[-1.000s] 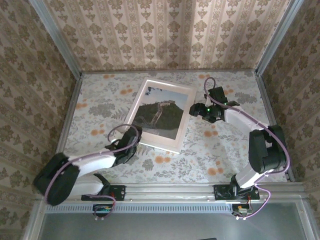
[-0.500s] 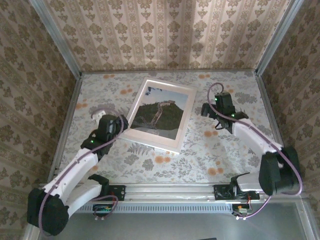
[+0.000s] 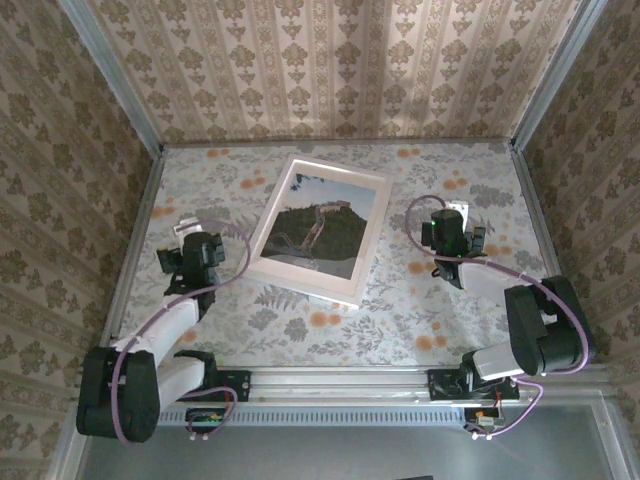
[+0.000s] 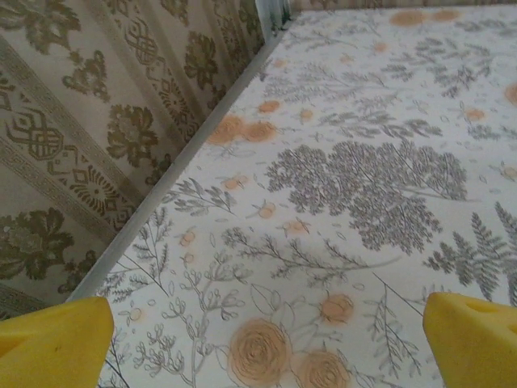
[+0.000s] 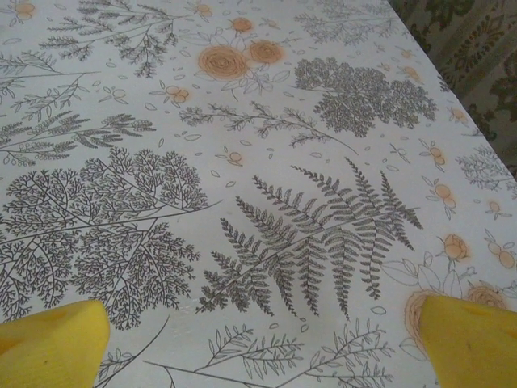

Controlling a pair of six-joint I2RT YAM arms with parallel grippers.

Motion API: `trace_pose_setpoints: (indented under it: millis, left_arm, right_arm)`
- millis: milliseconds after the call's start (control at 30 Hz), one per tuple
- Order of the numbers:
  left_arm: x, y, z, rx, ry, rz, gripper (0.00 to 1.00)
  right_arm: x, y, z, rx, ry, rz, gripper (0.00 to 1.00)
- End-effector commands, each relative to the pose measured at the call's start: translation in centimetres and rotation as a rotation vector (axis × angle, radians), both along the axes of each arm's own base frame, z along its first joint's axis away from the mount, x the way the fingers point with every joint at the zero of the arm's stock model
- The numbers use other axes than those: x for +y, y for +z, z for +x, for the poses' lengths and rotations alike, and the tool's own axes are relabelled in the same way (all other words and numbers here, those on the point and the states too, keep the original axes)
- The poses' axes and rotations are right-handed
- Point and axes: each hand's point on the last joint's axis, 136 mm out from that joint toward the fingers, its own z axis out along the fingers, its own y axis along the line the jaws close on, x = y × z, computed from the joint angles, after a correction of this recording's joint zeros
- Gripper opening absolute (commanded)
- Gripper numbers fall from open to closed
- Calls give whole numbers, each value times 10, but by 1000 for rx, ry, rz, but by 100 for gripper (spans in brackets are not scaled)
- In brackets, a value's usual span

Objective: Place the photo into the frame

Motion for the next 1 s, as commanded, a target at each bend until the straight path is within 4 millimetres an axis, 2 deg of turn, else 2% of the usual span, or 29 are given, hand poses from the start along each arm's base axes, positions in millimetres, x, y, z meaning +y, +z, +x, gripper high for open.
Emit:
trace_pose_setpoints:
  millis: [0,167,233,333,433,567,600,633,967]
  left_arm:
    - [-3,14,13,-134,-73,-26,100]
    - [7,-5,35,-146,-64,-56,100]
    - [-2,-3,48,-150,-134,-29,100]
    - [3,-16,66,-123,-119,-12,100]
    - [-8,-21,74,-78,-175,-6,100]
    - [-28,-29,77,-64,-289,-17,100]
    - [-28,-35,74,-76,-301,-34,100]
    - [-25,-33,75,-113,-303,-22,100]
    - [-27,-34,74,-95,-295,-23,100]
  right_arm:
    - [-1,21,14,-129,24,-13,100]
    - [8,28,22,-201,107,-1,100]
    - [9,26,24,-248,140,3,100]
    - [5,15,25,-232,146,57,100]
    - [2,13,24,-256,170,111,100]
    - [0,3,21,-272,182,131,100]
    - [0,5,23,-276,183,135,100]
    - [0,4,23,-285,185,130,100]
    - [0,4,22,-279,184,133,100]
